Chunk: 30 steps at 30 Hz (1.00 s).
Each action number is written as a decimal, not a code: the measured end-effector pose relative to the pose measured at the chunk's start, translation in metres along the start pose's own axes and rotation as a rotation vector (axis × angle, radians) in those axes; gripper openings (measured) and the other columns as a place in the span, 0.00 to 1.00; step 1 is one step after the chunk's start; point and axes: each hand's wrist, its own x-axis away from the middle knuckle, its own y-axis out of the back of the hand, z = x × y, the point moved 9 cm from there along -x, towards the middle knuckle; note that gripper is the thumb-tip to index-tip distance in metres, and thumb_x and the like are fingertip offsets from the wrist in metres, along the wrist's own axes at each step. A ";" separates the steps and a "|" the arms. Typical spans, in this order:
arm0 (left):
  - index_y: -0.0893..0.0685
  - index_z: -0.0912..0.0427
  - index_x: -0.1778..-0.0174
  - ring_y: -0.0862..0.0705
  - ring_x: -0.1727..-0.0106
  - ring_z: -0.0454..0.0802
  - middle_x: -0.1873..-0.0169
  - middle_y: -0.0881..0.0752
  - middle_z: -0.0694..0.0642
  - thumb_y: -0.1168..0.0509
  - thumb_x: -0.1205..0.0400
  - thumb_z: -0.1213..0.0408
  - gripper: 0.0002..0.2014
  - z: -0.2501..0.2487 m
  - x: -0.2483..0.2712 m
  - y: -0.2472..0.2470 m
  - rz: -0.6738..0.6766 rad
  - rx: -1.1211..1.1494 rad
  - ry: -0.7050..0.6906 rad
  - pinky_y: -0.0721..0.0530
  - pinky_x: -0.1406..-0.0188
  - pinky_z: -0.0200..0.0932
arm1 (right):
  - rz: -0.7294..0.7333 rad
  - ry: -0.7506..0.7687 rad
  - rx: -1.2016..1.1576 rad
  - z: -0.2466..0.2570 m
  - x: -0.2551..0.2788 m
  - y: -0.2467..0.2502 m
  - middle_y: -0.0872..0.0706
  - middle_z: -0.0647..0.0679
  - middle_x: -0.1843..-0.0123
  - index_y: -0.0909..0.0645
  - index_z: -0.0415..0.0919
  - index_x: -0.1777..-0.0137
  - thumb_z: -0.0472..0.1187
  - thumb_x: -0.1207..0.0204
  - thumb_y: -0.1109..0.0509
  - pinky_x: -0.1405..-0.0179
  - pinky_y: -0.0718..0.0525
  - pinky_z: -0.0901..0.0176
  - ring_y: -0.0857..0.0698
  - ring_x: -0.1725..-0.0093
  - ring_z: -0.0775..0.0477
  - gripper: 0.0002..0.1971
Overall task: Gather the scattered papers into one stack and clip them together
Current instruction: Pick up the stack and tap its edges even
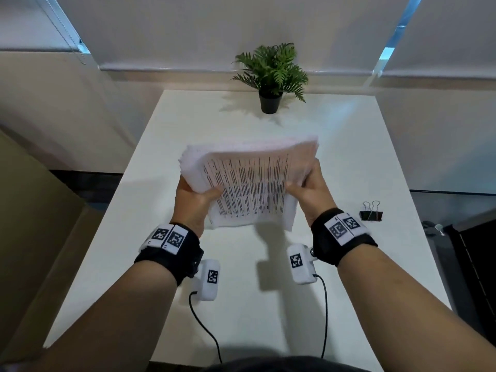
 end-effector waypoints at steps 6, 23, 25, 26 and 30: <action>0.21 0.68 0.34 0.11 0.54 0.51 0.52 0.12 0.61 0.37 0.33 0.88 0.29 0.012 0.000 -0.002 -0.075 0.062 0.048 0.12 0.67 0.40 | -0.037 -0.054 -0.056 -0.009 0.001 -0.006 0.19 0.41 0.44 0.28 0.53 0.43 0.28 0.37 0.37 0.36 0.20 0.37 0.18 0.41 0.40 0.25; 0.13 0.63 0.59 0.11 0.65 0.48 0.67 0.09 0.53 0.34 0.40 0.82 0.17 0.009 -0.013 -0.006 0.013 -0.014 0.079 0.14 0.67 0.41 | 0.150 0.650 1.474 0.079 0.029 -0.106 0.28 0.48 0.24 0.38 0.45 0.21 0.27 0.35 0.39 0.25 0.55 0.19 0.39 0.18 0.43 0.39; 0.13 0.63 0.59 0.12 0.63 0.50 0.66 0.10 0.55 0.34 0.40 0.81 0.17 0.009 -0.014 -0.008 0.021 -0.016 0.076 0.14 0.64 0.42 | 0.212 0.715 1.525 0.075 0.033 -0.119 0.25 0.46 0.27 0.40 0.43 0.20 0.30 0.34 0.46 0.25 0.55 0.20 0.32 0.23 0.41 0.38; 0.13 0.63 0.59 0.12 0.63 0.50 0.66 0.10 0.55 0.34 0.38 0.82 0.16 0.009 -0.015 -0.008 0.022 -0.022 0.076 0.14 0.64 0.43 | 0.196 0.729 1.534 0.077 0.030 -0.117 0.24 0.47 0.30 0.39 0.45 0.20 0.30 0.33 0.45 0.24 0.55 0.21 0.28 0.26 0.42 0.37; 0.14 0.64 0.53 0.10 0.58 0.52 0.61 0.09 0.56 0.32 0.34 0.85 0.17 0.012 -0.021 -0.005 0.028 -0.024 0.100 0.14 0.60 0.46 | -0.060 0.632 1.330 0.090 0.000 -0.050 0.23 0.51 0.32 0.33 0.52 0.24 0.39 0.23 0.33 0.20 0.51 0.31 0.28 0.27 0.45 0.27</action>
